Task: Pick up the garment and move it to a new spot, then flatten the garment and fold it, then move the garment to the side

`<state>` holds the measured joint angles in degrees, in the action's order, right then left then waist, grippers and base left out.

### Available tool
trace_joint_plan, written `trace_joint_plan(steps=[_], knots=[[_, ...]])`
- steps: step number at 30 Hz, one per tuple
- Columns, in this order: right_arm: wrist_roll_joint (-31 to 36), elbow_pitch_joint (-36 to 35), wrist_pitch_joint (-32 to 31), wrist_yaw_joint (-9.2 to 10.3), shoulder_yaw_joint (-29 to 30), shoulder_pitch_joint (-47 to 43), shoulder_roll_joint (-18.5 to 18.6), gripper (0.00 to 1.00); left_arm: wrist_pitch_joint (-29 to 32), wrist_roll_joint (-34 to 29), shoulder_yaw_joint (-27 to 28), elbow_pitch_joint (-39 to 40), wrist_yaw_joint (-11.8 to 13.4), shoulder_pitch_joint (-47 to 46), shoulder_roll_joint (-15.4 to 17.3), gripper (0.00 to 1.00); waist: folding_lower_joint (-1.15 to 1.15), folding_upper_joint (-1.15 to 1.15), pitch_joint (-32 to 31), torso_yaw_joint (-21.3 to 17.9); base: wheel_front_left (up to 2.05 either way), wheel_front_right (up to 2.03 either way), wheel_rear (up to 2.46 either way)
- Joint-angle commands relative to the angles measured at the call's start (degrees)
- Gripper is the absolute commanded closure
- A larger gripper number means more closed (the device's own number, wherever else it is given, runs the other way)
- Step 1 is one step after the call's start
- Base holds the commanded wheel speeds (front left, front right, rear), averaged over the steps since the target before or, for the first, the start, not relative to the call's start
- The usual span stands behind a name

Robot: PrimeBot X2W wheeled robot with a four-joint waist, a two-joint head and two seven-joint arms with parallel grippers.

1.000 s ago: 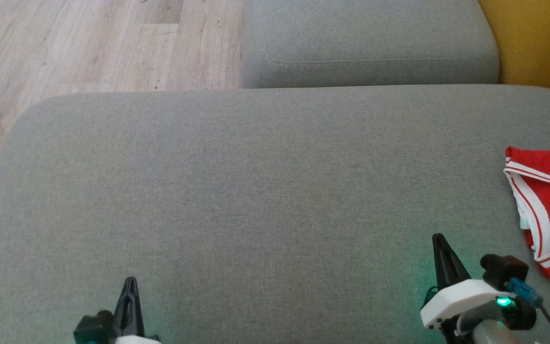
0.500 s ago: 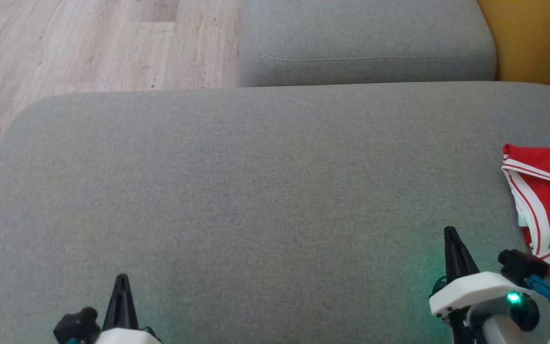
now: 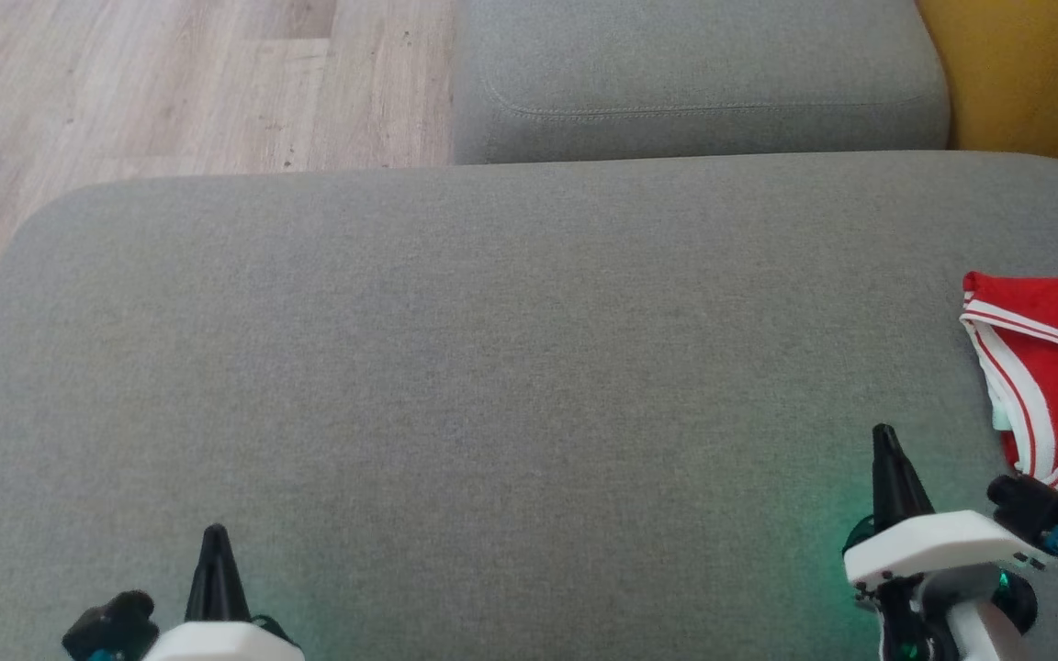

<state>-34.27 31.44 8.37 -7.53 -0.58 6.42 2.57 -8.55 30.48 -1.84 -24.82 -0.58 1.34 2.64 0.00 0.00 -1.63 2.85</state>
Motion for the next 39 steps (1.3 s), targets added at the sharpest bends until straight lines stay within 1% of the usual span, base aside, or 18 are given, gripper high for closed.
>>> trace_joint_plan(steps=[1,29,39], knots=[[-1.31,-2.38,-0.28,0.01,0.14,2.16,0.15,1.00,0.19,1.32,1.11,2.20,-0.42,-3.23,0.11,1.00,0.00,0.00,0.02,-0.02,0.00,0.00,0.00],[-19.98,-7.34,-5.09,0.02,2.44,1.37,0.21,1.00,5.10,21.24,3.51,5.02,-2.56,-4.65,0.15,1.00,0.00,0.00,0.61,-0.96,0.00,0.00,0.00],[-25.76,-8.88,-6.58,0.03,3.15,1.12,0.22,1.00,6.62,27.40,4.25,5.90,-3.23,-5.09,0.16,1.00,0.00,0.00,0.79,-1.25,0.00,0.00,0.00]])
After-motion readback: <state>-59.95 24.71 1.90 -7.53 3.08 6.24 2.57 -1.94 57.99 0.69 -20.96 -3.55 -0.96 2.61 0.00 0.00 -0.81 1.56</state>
